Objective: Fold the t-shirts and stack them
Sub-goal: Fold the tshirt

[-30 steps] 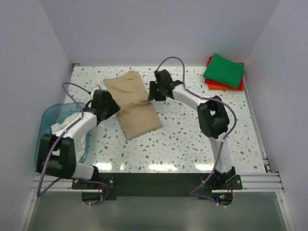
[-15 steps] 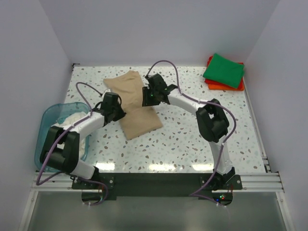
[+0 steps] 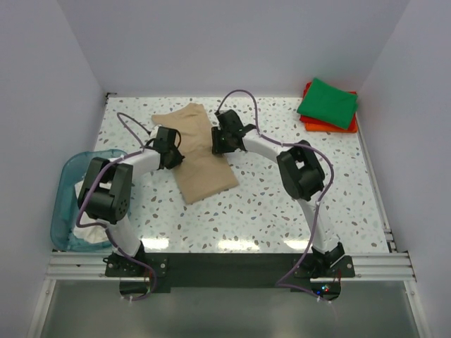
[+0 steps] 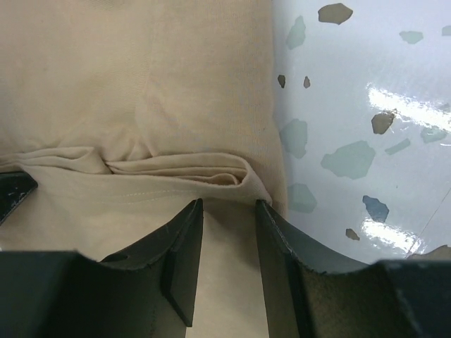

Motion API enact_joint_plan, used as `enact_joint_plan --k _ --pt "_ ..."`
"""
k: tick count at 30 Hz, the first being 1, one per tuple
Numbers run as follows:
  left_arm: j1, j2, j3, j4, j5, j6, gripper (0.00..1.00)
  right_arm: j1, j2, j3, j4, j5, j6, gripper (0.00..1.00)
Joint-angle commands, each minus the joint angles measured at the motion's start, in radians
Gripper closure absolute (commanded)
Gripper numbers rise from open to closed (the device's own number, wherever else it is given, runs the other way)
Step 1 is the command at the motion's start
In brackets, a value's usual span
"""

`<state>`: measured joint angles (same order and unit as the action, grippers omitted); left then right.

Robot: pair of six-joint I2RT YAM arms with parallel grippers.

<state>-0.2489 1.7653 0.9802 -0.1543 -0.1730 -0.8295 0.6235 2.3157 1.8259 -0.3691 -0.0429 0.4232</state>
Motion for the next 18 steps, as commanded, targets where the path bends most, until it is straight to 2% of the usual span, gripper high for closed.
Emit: enact_joint_plan --k 1,6,11,18 --pt "0.002 0.032 0.026 0.053 -0.017 -0.019 0.94 -0.001 -0.048 -0.106 0.027 0.04 0.02 0.6" --pt "-0.013 0.065 0.011 0.062 0.018 -0.036 0.94 -0.001 -0.113 -0.243 0.071 0.041 0.083 0.6" --pt "-0.064 0.027 -0.049 0.075 0.029 -0.057 0.94 0.001 -0.238 -0.466 0.137 0.051 0.15 0.61" --pt "-0.147 -0.095 -0.242 0.139 0.059 -0.125 0.93 0.001 -0.396 -0.672 0.151 0.044 0.14 0.61"
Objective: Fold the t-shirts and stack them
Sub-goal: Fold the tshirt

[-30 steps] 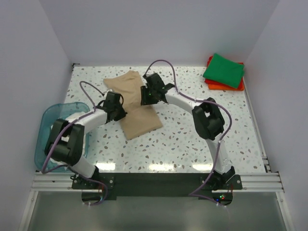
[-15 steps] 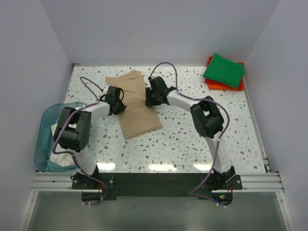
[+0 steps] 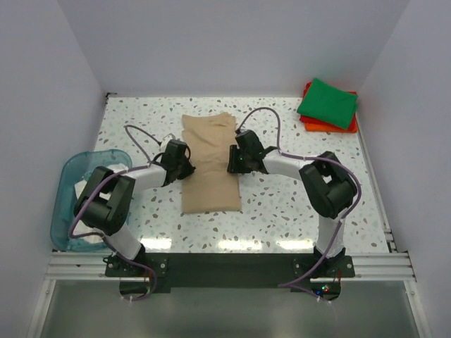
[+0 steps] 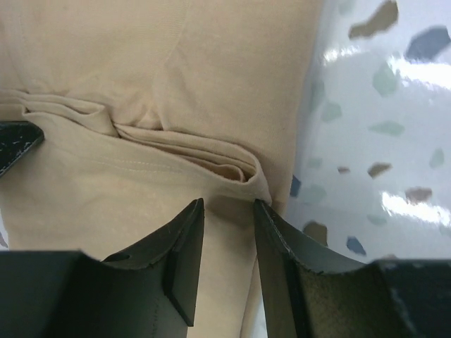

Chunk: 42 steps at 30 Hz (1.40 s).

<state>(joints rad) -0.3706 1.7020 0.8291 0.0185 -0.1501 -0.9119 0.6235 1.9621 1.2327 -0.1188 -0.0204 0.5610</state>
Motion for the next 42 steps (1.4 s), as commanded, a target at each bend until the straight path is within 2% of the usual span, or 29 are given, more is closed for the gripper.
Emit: enact_joint_plan --k 1,3,5,9,10,13,16,22,28,34,42 --pt "-0.03 -0.057 -0.105 -0.034 0.05 -0.044 0.92 0.001 -0.058 -0.102 -0.107 0.022 -0.006 0.61" --pt "-0.033 -0.08 -0.125 0.003 0.058 -0.039 0.9 0.001 -0.097 -0.116 -0.133 0.027 -0.015 0.6" --pt "-0.033 -0.113 -0.12 0.006 0.058 -0.01 0.83 -0.001 -0.126 -0.137 -0.137 0.027 -0.016 0.6" --pt "-0.027 -0.179 -0.07 -0.059 0.053 0.031 0.71 -0.001 -0.215 -0.162 -0.162 0.022 -0.021 0.59" --pt "-0.027 -0.2 -0.07 -0.071 0.049 0.036 0.63 -0.001 -0.262 -0.173 -0.171 0.022 -0.023 0.55" --pt "-0.005 -0.318 -0.108 -0.123 0.055 0.053 0.48 -0.001 -0.36 -0.222 -0.209 0.022 -0.018 0.48" --pt "0.001 -0.431 -0.189 -0.17 0.092 0.047 0.44 0.001 -0.463 -0.321 -0.193 -0.033 0.014 0.46" --pt "-0.016 -0.655 -0.399 -0.224 0.145 -0.022 0.42 0.022 -0.589 -0.518 -0.113 -0.125 0.134 0.46" --pt "-0.033 -0.793 -0.524 -0.288 0.219 -0.064 0.44 0.096 -0.626 -0.604 -0.032 -0.148 0.241 0.46" --pt "-0.044 -0.866 -0.593 -0.305 0.271 -0.081 0.47 0.116 -0.635 -0.665 0.036 -0.128 0.315 0.48" --pt "-0.077 -0.867 -0.619 -0.299 0.274 -0.1 0.51 0.116 -0.611 -0.696 0.116 -0.139 0.372 0.5"
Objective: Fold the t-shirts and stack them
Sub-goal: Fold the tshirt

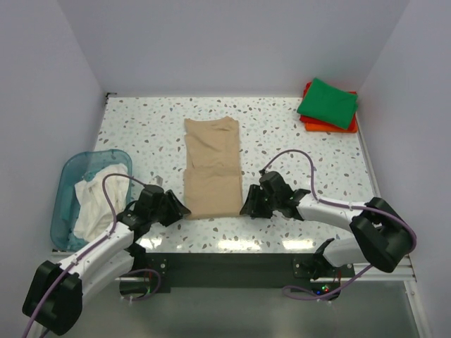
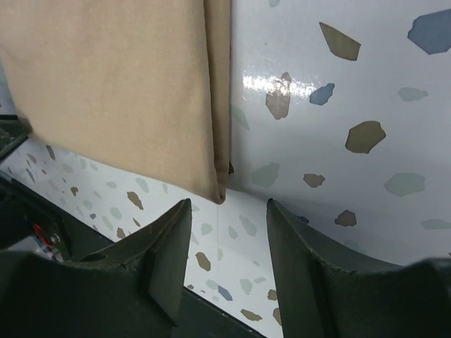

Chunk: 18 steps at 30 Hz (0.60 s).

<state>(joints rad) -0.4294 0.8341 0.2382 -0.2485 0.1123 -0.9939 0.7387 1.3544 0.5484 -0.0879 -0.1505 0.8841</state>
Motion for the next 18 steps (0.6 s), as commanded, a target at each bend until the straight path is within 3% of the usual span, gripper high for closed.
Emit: enact_joint_plan --k 1,14,17,18 --pt "-0.022 0.0 -0.031 -0.032 0.007 -0.026 0.52 0.001 0.002 -0.019 0.085 -0.012 0.056 0.51" --pt "-0.078 0.045 -0.085 0.048 -0.016 -0.08 0.66 0.001 0.071 -0.087 0.238 -0.046 0.13 0.59" --pt "-0.083 0.046 -0.088 0.06 -0.019 -0.088 0.73 0.002 0.081 -0.093 0.264 -0.052 0.139 0.67" --pt "-0.086 0.045 -0.088 0.06 -0.017 -0.089 0.8 0.001 0.081 -0.093 0.273 -0.054 0.142 0.74"
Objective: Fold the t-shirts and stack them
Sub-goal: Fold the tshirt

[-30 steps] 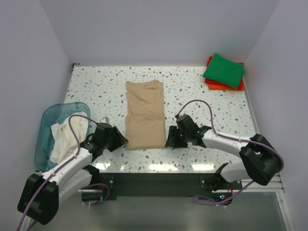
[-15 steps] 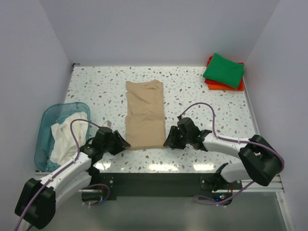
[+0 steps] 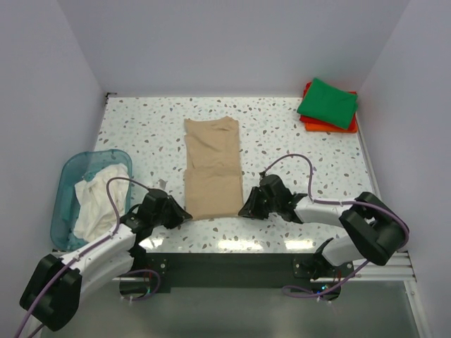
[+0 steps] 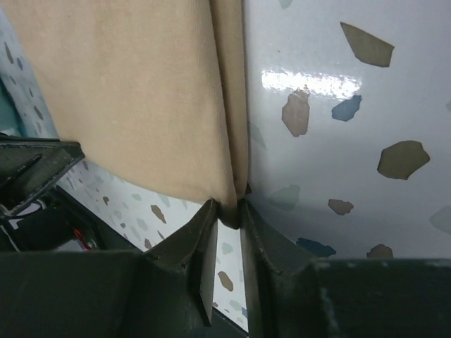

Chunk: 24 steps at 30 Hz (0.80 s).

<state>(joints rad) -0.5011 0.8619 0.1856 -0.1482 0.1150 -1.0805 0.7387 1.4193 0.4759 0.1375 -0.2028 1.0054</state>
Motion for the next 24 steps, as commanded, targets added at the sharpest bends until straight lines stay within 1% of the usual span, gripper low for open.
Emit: enact_joint_plan --k 1,2,3,5,7,10,11,13,15,17,19,20,21,22,23,24 --pt "-0.017 0.014 -0.035 -0.04 -0.02 -0.004 0.85 0.001 0.015 -0.022 0.047 -0.001 0.019 0.79" --pt "-0.022 0.011 -0.032 -0.044 -0.018 -0.004 0.89 0.002 0.009 -0.02 0.042 -0.001 0.018 0.84" --pt "-0.027 0.006 -0.028 -0.05 -0.018 -0.004 0.95 0.002 0.003 -0.022 0.033 -0.001 0.012 0.93" --pt "-0.045 -0.017 -0.012 -0.08 -0.024 -0.002 0.99 0.001 -0.035 -0.022 0.008 0.003 -0.007 1.0" --pt "-0.06 -0.044 -0.002 -0.102 -0.02 0.001 1.0 0.001 -0.069 -0.033 -0.035 0.006 -0.033 1.0" --pt "-0.102 -0.089 0.034 -0.163 -0.024 -0.004 1.0 0.002 -0.199 -0.069 -0.097 -0.012 -0.063 1.0" --pt "-0.115 -0.102 0.043 -0.181 -0.028 -0.007 1.0 0.002 -0.2 -0.069 -0.098 -0.012 -0.074 1.0" --pt "-0.161 -0.145 0.063 -0.235 -0.047 -0.024 1.0 0.007 -0.296 -0.097 -0.134 -0.023 -0.097 1.0" --pt "-0.188 -0.175 0.092 -0.264 -0.06 -0.035 1.0 0.017 -0.389 -0.112 -0.212 -0.029 -0.111 1.0" --pt "-0.206 -0.207 0.132 -0.301 -0.074 -0.038 1.0 0.03 -0.445 -0.112 -0.249 -0.024 -0.123 1.0" --pt "-0.209 -0.221 0.164 -0.315 -0.086 -0.029 1.0 0.042 -0.508 -0.1 -0.298 -0.011 -0.131 1.0" --pt "-0.209 -0.219 0.205 -0.329 -0.11 -0.022 1.0 0.042 -0.523 -0.089 -0.317 -0.001 -0.137 1.0" --pt "-0.209 -0.216 0.225 -0.335 -0.112 -0.018 1.0 0.041 -0.536 -0.059 -0.367 0.011 -0.146 1.0" --pt "-0.208 -0.202 0.247 -0.337 -0.151 -0.009 1.0 0.041 -0.554 -0.039 -0.392 0.047 -0.168 1.0" --pt "-0.208 -0.193 0.279 -0.338 -0.158 -0.007 1.0 0.041 -0.557 -0.017 -0.419 0.068 -0.178 1.0" --pt "-0.208 -0.181 0.296 -0.337 -0.167 -0.004 1.0 0.042 -0.559 0.031 -0.468 0.086 -0.191 1.0"
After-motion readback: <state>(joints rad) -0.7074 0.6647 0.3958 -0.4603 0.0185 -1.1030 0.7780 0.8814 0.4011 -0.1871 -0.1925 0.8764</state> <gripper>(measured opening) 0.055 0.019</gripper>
